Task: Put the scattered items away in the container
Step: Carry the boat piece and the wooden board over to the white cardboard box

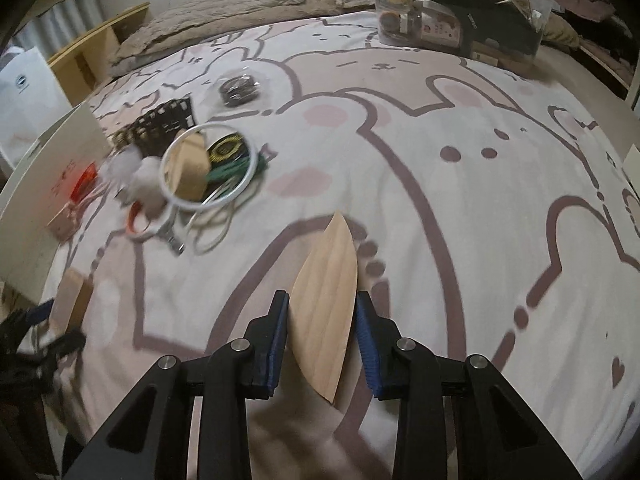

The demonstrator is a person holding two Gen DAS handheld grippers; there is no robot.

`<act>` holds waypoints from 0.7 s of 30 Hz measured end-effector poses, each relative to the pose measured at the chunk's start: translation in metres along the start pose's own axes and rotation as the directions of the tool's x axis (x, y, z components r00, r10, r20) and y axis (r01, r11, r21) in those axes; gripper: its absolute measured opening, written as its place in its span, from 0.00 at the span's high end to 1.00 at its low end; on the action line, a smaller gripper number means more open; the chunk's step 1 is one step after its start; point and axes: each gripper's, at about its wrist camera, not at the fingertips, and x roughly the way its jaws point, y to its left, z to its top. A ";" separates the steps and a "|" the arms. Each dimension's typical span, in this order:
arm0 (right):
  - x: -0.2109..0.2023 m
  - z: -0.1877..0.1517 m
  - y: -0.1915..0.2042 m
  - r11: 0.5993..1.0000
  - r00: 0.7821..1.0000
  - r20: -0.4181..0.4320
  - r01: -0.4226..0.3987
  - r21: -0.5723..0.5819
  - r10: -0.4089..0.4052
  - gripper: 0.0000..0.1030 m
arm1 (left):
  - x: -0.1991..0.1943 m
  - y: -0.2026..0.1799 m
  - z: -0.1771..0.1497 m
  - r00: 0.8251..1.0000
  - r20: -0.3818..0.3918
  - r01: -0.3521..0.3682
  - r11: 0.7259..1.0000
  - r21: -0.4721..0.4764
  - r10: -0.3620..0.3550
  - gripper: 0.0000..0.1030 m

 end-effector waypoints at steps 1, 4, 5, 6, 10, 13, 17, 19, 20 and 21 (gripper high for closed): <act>-0.002 -0.002 0.002 1.000 1.000 0.001 -0.001 -0.003 0.001 0.68 | 0.000 0.002 0.001 1.000 -0.002 -0.001 1.000 -0.014 0.001 0.10; -0.010 -0.008 0.006 1.000 1.000 0.008 -0.012 -0.001 0.012 0.68 | -0.002 0.004 0.003 1.000 -0.003 -0.007 0.999 -0.033 0.007 0.17; -0.013 -0.010 0.007 1.000 1.000 0.010 -0.020 0.003 0.020 0.68 | -0.002 0.005 0.003 1.000 -0.003 -0.005 0.999 -0.034 0.005 0.18; -0.015 -0.011 0.008 1.000 1.000 0.011 -0.026 0.004 0.026 0.68 | -0.003 0.004 0.003 1.000 -0.003 -0.001 0.999 -0.033 0.001 0.19; -0.024 -0.016 0.013 0.999 0.999 0.023 -0.041 0.010 0.041 0.68 | -0.006 -0.001 0.002 1.000 0.014 0.004 1.000 0.001 -0.004 0.34; -0.030 -0.020 0.017 0.999 0.998 0.028 -0.052 0.015 0.051 0.68 | -0.008 -0.006 0.002 1.000 0.024 -0.006 1.000 0.027 0.006 0.38; -0.033 -0.024 0.021 0.998 0.998 0.028 -0.060 0.015 0.060 0.68 | -0.010 -0.006 0.001 1.000 0.027 0.001 1.000 0.020 -0.002 0.38; -0.035 -0.026 0.022 0.998 0.998 0.028 -0.063 0.017 0.062 0.68 | -0.011 -0.005 0.001 1.000 0.029 0.000 1.000 0.017 -0.001 0.38; -0.036 -0.026 0.023 0.998 0.998 0.028 -0.063 0.017 0.063 0.68 | -0.012 -0.004 0.001 1.000 0.030 -0.001 1.000 0.017 0.000 0.38; -0.036 -0.027 0.023 0.998 0.998 0.029 -0.062 0.016 0.061 0.68 | -0.013 -0.004 0.001 0.999 0.033 -0.001 1.000 0.017 0.000 0.38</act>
